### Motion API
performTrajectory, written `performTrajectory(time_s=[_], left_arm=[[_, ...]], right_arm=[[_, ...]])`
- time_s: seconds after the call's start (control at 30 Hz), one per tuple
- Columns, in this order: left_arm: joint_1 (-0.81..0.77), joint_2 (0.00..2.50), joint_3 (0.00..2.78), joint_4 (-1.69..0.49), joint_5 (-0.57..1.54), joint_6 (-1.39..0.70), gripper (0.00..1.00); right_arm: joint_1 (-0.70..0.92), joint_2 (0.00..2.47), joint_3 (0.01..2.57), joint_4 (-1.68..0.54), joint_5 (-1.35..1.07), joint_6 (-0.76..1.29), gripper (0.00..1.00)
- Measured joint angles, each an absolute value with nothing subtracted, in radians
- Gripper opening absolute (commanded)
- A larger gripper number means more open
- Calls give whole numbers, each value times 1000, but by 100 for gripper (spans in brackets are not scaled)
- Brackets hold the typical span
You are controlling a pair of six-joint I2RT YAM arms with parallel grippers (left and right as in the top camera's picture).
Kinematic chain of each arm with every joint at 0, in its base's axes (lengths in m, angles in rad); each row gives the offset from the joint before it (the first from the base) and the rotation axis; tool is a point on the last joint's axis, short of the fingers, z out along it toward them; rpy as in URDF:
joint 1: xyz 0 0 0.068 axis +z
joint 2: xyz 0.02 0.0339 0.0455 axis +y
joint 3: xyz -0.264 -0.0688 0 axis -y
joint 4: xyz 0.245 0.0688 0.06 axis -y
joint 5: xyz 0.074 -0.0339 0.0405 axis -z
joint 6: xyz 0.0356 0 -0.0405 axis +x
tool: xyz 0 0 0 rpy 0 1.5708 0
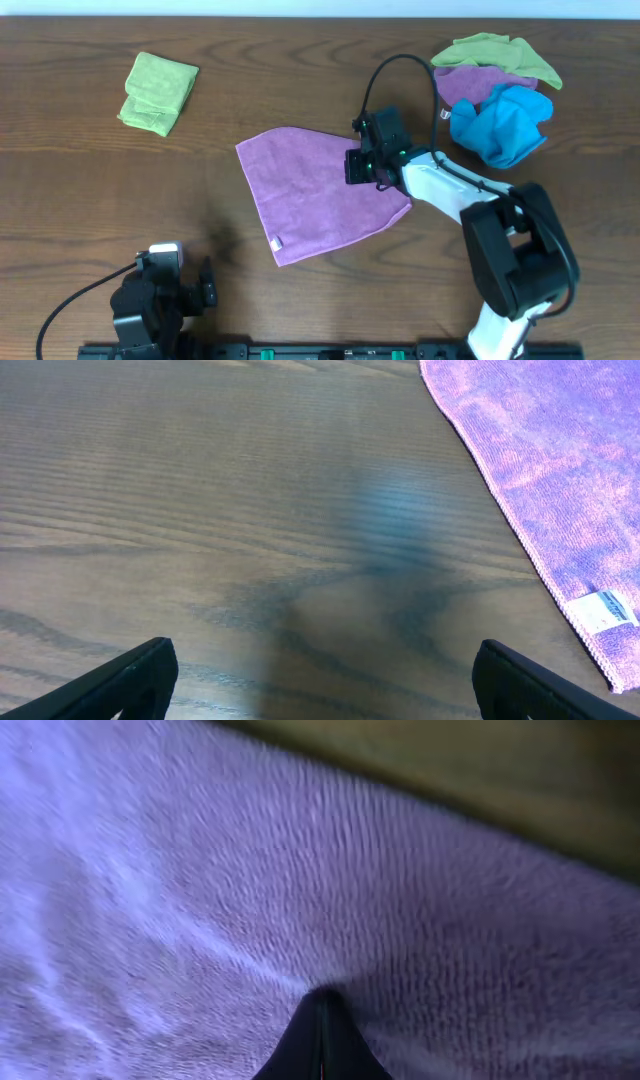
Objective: Fold the cloth
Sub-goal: 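Drag the purple cloth toward the table center with the right gripper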
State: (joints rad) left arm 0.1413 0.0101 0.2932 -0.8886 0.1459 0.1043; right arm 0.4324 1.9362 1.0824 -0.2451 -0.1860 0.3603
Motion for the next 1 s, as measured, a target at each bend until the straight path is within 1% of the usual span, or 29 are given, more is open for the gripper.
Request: performTrajectory(time_s=[0.23,0.43,0.6,0.8,1.0], left_arm=[[141,10,293,-889,146,104,95],[141,10,293,-889,146,104,95],[141,10,293,-889,146,104,95],[141,10,293,-889,146,104,95],[141,10,293,-889,146,104,95]], right_arm=[[477,1935,1107,-345,-179,360,1],[556,1926,1119,-460,-235,360,2],[672,1925,1117,-494,-306,364,1],[804,1927,1115,-497,-330,367,1],[792,1927,1118,-518,-354,375,1]])
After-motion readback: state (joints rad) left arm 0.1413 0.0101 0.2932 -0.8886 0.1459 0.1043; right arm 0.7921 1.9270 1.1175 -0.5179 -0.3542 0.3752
